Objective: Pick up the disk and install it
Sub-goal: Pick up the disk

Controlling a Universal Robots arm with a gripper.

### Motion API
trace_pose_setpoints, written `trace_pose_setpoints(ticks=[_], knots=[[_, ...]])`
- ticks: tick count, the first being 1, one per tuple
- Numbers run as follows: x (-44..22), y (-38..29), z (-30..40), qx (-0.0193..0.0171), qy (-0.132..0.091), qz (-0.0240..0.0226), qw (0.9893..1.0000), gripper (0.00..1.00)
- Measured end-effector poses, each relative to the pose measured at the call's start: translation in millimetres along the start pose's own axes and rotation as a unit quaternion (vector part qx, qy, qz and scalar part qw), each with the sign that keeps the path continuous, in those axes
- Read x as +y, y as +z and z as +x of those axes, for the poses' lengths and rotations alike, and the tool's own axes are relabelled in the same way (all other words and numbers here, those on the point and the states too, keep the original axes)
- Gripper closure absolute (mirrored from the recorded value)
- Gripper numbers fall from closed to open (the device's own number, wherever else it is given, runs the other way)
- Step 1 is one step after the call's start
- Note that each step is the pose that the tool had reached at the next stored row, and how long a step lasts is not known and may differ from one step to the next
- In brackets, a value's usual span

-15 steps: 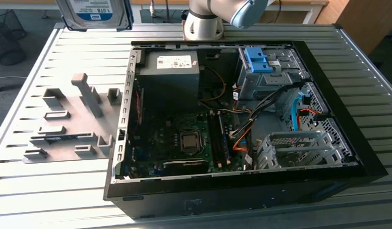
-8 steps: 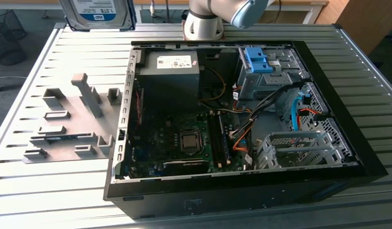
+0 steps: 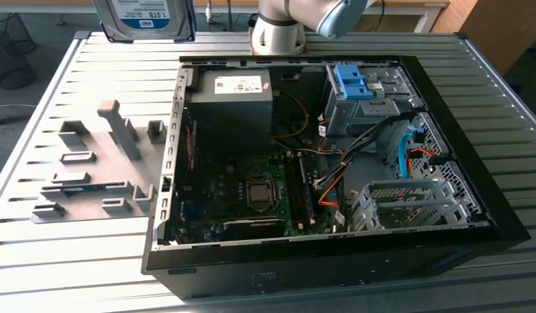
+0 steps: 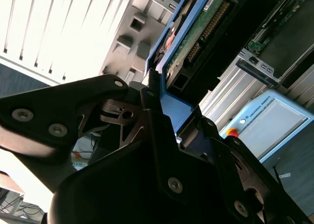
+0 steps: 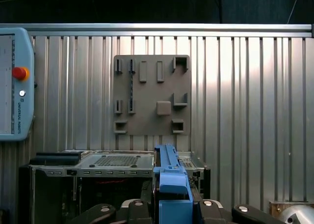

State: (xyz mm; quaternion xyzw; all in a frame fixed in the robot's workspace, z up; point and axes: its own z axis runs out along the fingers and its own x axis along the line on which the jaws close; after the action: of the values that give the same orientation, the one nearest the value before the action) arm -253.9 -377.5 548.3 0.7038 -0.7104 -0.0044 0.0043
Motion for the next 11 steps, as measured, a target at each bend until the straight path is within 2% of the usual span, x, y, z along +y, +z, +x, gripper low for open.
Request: trace_pose_setpoints(ticks=[11], knots=[[-16.6,-0.2,-0.2,0.0,0.0,0.0,1.0,0.63]])
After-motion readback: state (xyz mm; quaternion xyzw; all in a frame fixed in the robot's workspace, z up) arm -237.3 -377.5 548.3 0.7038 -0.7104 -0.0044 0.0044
